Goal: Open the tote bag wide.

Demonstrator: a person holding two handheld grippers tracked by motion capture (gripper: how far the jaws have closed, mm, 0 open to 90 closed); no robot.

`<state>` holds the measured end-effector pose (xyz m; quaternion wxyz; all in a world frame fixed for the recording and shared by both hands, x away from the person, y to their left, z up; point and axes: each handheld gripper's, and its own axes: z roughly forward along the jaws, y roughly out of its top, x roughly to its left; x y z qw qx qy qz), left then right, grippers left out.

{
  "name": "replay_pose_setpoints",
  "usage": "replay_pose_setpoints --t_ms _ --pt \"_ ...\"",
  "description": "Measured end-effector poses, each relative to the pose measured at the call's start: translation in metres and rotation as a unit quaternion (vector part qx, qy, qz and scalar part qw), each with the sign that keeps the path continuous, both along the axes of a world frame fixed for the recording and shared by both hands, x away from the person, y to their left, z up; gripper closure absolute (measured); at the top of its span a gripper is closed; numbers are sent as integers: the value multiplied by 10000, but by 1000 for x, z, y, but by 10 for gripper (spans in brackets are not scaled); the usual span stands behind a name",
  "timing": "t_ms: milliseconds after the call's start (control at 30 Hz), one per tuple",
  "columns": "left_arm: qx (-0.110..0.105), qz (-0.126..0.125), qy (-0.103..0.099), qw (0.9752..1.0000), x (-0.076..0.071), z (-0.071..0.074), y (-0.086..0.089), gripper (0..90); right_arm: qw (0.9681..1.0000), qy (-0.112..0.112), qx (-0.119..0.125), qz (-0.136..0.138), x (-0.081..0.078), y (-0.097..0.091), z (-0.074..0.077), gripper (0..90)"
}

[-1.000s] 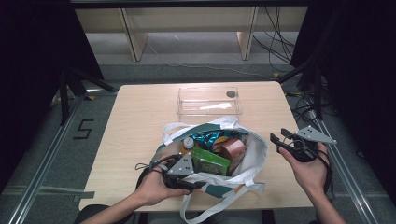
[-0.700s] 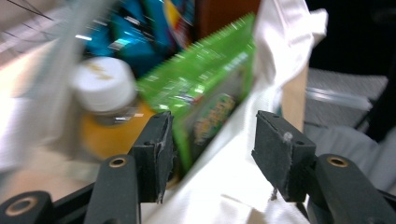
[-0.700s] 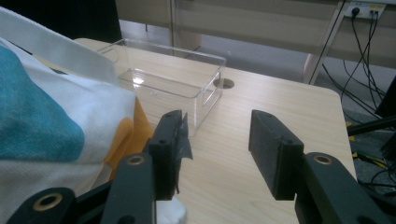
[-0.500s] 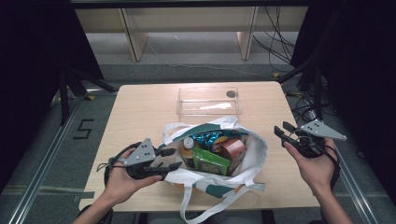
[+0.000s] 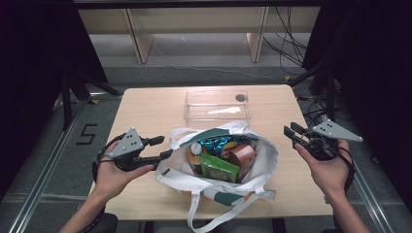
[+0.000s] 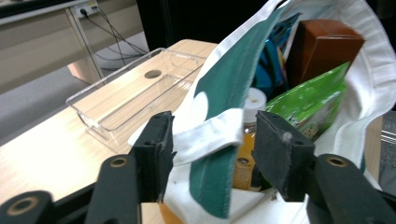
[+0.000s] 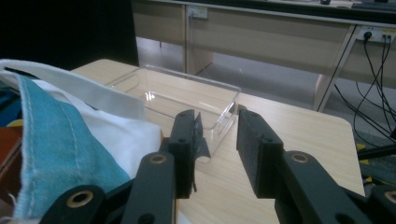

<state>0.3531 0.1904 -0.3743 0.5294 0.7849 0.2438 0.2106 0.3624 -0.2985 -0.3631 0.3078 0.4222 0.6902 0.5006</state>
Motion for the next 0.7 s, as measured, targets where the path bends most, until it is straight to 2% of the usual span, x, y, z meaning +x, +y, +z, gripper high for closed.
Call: replay_pose_setpoints --t_ms 33,167,233,300,333,367,467,500,533,567,633,700 --pt "-38 0 53 10000 3 -2 0 421 9999 -34 -11 103 1 1 3 674" --pt "15 -12 77 10000 5 -3 0 380 9997 -140 52 174 0 5 10 658" --pt "37 -26 75 10000 6 -3 -1 383 9996 -108 119 235 -1 8 12 653" --pt "27 -50 57 10000 7 -3 -1 390 9996 -88 142 246 -2 10 13 651" --pt "40 -62 52 10000 7 -3 -2 422 9990 -133 245 355 -4 13 16 646" --pt "68 -87 54 9999 8 -3 -2 432 9987 -226 201 410 -4 13 18 645" --pt "69 -158 55 9998 8 -4 -4 468 9984 -195 237 483 -7 18 21 643" --pt "128 -212 38 9997 8 -4 -6 473 9977 -172 167 640 -8 23 22 640" --pt "128 -212 38 9997 8 -4 -6 479 9977 -172 167 640 -8 23 22 640" --pt "157 -247 18 9996 7 -4 -8 484 9965 -299 24 777 -7 27 22 638" --pt "207 -294 5 9994 8 -5 -9 494 9955 -344 -10 884 -7 31 21 637" --pt "321 -329 14 9989 9 -6 -10 508 9949 -227 94 980 -10 36 21 634"
